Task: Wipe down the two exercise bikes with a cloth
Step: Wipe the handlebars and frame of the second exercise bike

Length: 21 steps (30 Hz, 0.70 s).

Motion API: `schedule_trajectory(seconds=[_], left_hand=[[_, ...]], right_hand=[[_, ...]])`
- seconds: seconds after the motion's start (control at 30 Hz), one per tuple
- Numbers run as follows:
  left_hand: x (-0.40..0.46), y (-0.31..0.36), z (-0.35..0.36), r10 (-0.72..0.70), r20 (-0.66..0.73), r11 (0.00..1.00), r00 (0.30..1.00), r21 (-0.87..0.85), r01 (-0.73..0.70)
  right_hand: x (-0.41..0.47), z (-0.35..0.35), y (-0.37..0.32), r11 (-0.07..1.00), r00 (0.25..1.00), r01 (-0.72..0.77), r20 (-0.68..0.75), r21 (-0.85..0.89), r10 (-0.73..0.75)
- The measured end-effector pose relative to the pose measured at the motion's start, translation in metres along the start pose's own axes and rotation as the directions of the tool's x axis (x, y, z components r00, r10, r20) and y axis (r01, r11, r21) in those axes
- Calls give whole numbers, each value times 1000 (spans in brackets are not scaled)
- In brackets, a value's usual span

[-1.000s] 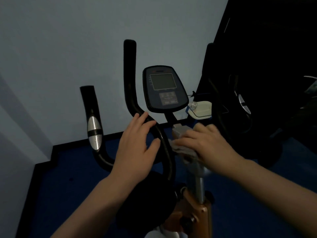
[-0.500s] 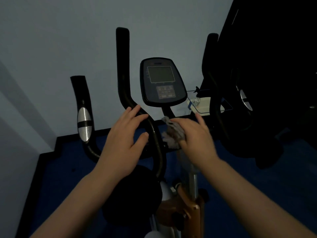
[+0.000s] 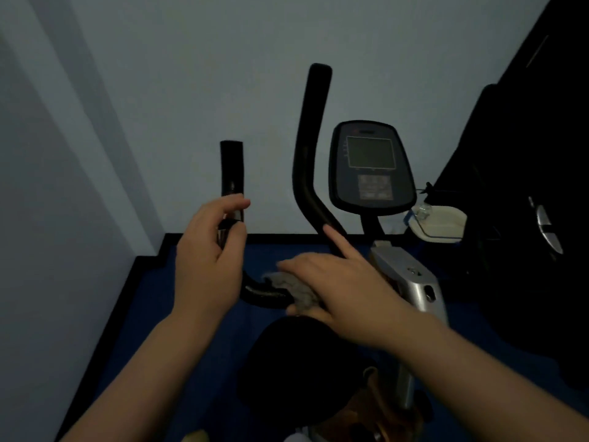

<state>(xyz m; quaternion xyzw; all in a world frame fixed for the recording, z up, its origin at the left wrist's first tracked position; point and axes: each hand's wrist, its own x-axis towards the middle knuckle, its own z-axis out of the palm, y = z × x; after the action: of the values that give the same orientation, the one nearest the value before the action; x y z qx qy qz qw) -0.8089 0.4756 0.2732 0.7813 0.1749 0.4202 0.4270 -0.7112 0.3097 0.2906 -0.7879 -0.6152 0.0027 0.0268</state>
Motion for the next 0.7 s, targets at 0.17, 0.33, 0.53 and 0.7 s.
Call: schedule_trajectory(seconds=[0.17, 0.33, 0.53, 0.7], left_hand=[[-9, -13, -7, -26, 49, 999, 998, 27, 24], [-6, -15, -7, -11, 54, 999, 998, 50, 8], [3, -24, -7, 23, 106, 995, 994, 94, -33], [22, -36, -14, 114, 168, 990, 979, 65, -127]], right_hand=[[0, -32, 32, 918, 949, -3, 290, 397, -122], [11, -33, 24, 991, 962, 131, 236, 39, -137], [29, 2, 6, 990, 986, 88, 151, -108, -71], [53, 1, -17, 963, 991, -110, 102, 247, 87]])
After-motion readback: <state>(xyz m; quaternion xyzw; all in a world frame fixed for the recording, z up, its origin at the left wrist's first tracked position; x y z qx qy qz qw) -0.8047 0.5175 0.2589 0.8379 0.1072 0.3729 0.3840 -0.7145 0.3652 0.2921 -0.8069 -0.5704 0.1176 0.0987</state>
